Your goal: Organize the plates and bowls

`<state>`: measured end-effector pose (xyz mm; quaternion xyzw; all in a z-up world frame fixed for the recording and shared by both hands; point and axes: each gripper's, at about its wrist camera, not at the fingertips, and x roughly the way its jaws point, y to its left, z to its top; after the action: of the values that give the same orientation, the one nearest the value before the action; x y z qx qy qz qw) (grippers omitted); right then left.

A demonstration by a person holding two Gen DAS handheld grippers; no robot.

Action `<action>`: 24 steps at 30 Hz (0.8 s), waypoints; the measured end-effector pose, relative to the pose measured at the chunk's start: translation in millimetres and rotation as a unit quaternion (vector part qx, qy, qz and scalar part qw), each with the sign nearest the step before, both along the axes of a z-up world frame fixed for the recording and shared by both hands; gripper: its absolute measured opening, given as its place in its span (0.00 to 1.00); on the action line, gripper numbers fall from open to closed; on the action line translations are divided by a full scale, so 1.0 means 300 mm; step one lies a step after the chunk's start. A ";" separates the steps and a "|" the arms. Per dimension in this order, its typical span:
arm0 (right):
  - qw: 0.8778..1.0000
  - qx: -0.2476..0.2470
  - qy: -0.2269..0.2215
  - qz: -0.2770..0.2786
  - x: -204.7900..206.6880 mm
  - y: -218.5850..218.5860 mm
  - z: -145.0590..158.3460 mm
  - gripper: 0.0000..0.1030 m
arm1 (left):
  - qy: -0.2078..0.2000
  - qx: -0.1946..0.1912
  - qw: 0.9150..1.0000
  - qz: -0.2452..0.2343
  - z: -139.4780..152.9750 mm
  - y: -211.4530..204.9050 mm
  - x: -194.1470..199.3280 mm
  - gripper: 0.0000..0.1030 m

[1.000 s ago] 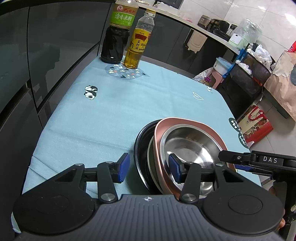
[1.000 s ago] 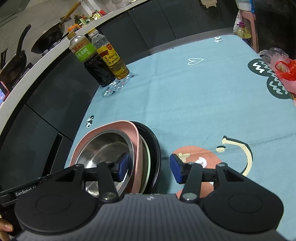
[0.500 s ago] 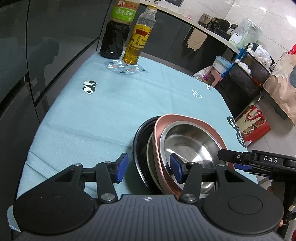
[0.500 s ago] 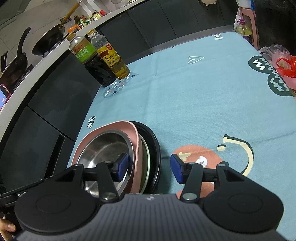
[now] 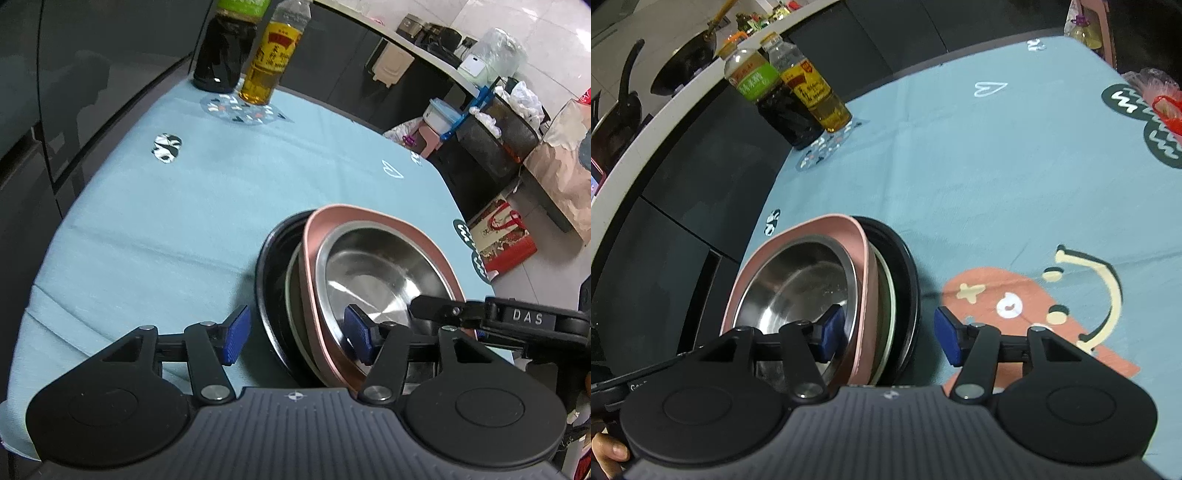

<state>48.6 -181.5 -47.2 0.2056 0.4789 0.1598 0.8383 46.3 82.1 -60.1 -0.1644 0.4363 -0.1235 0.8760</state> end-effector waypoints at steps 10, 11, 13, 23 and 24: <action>1.000 0.000 -0.006 0.017 0.015 0.033 0.001 0.45 | -0.017 -0.005 1.000 -0.009 -0.016 -0.017 0.003 0.53; 1.000 -0.006 -0.010 0.017 0.012 0.040 0.006 0.44 | -0.021 -0.002 1.000 -0.009 -0.014 -0.020 0.000 0.53; 0.999 -0.020 -0.020 0.016 0.010 0.053 0.015 0.44 | -0.024 -0.001 1.000 -0.006 -0.011 -0.023 0.000 0.50; 0.999 -0.024 -0.037 0.004 0.057 0.058 0.068 0.44 | -0.028 -0.002 1.000 0.004 0.024 -0.026 0.056 0.49; 0.999 -0.026 -0.037 0.003 0.068 0.060 0.070 0.44 | -0.027 -0.002 1.000 0.005 0.024 -0.026 0.066 0.49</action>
<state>68.9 -163.5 -26.1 0.1768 0.4523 0.1572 0.8599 66.1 74.2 -52.8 -0.1653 0.4114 -0.1244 0.8877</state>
